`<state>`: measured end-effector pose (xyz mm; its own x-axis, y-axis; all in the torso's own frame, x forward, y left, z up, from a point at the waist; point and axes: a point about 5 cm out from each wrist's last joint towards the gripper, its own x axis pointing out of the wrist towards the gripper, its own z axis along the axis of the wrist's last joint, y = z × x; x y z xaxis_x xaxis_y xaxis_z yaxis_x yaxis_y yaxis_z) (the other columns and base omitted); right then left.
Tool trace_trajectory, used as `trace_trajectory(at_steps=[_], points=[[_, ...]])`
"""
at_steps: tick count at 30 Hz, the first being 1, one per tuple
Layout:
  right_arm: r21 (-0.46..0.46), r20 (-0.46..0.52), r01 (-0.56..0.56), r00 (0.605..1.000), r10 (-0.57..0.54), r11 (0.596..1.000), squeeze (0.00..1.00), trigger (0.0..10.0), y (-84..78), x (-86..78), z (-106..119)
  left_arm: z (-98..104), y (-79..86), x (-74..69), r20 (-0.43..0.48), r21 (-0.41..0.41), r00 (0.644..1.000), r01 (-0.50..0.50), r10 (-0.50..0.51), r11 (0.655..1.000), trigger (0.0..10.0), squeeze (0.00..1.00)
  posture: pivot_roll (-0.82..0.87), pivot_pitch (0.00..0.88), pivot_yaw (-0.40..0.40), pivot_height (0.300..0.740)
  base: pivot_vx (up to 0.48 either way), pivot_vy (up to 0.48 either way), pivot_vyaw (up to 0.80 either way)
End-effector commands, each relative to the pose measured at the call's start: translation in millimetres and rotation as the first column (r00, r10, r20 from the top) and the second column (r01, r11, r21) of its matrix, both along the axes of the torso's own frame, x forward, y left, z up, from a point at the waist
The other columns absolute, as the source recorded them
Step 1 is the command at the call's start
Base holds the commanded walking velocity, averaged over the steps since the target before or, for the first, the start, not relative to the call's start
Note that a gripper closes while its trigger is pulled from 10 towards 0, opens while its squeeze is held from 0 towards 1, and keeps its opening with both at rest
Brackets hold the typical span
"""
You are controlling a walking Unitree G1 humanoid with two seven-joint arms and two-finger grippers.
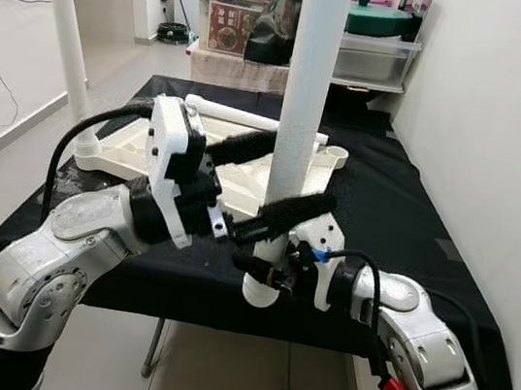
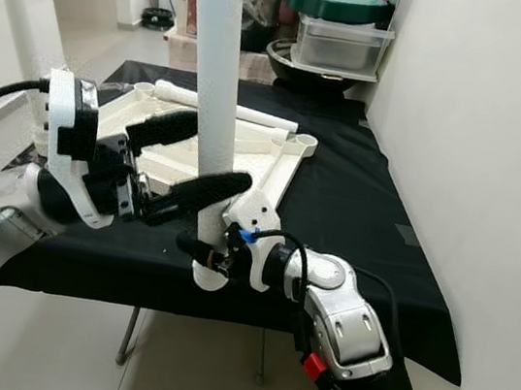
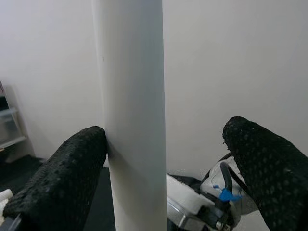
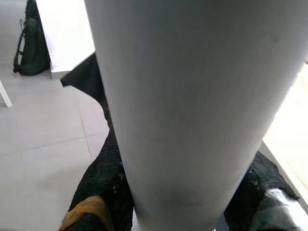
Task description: Building children table
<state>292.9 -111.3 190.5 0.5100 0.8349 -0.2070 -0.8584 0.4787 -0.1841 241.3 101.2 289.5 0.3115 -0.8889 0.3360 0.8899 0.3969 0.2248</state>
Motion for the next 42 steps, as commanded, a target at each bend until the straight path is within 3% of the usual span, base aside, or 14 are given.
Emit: trace_trajectory(at_steps=[1, 7, 15, 22, 23, 25, 26, 42], points=[[0.001, 0.003, -0.002, 1.0, 0.002, 1.0, 0.0, 10.0, -0.1, -1.3, 3, -3, -6.6, -4.2, -0.003, 0.035, 0.999, 0.038, -0.038, 0.999, 10.0, 0.0, -0.04, 0.0, -0.001, 0.74, 0.0, 0.0, 0.0], [-0.024, 0.006, -0.012, 1.0, 0.012, 1.0, 0.0, 10.0, -0.4, -3.8, 2, -7, -7.1, 4.0, 0.021, 0.097, 0.999, -0.043, 0.042, 0.994, 10.0, 0.0, -0.04, 0.0, 0.002, 0.74, 0.0, 0.0, 0.0], [-0.098, 0.028, -0.027, 0.999, 0.03, 0.995, 0.0, 10.0, -0.9, -6.5, 0, 4, -4.8, 17.9, 0.052, 0.013, 0.984, -0.169, 0.168, 0.985, 10.0, 0.0, -0.04, 0.0, 0.007, 0.74, 0.0, 0.0, 0.0], [-0.132, 0.03, -0.045, 0.998, 0.049, 0.99, 0.0, 10.0, 1.0, -9.4, -1, 7, -8.3, 21.8, 0.042, -0.035, 0.982, -0.18, 0.182, 0.983, 10.0, 0.0, -0.05, 0.0, 0.01, 0.74, 0.0, 0.0, 0.0], [-0.134, 0.031, -0.045, 0.998, 0.05, 0.99, 0.0, 10.0, 1.4, -9.6, -1, 6, -9.6, 22.2, 0.035, -0.036, 0.983, -0.178, 0.179, 0.983, 8.8, 0.0, -0.05, 0.0, 0.013, 0.74, 0.0, 0.0, 0.0], [-0.136, 0.033, -0.045, 0.998, 0.05, 0.99, 0.0, 10.0, 1.5, -9.8, -1, 5, -10.5, 22.4, 0.03, -0.037, 0.984, -0.176, 0.177, 0.984, 8.8, 0.0, -0.05, 0.0, 0.013, 0.74, 0.0, 0.0, 0.0], [-0.137, 0.035, -0.045, 0.998, 0.05, 0.99, 0.0, 10.0, 1.8, -10.1, -1, 4, -11.6, 22.7, 0.025, -0.04, 0.985, -0.171, 0.172, 0.984, 0.0, 0.0, -0.05, 0.0, 0.014, 0.74, 0.0, 0.0, 0.0], [-0.138, 0.061, -0.006, 0.998, 0.015, 0.99, 0.0, 10.0, 0.3, -6.3, 3, 8, -9.5, 23.0, 0.033, -0.024, 0.986, -0.164, 0.165, 0.986, 0.0, 0.0, -0.05, 0.0, 0.019, 0.74, 0.0, 0.0, 0.0]])
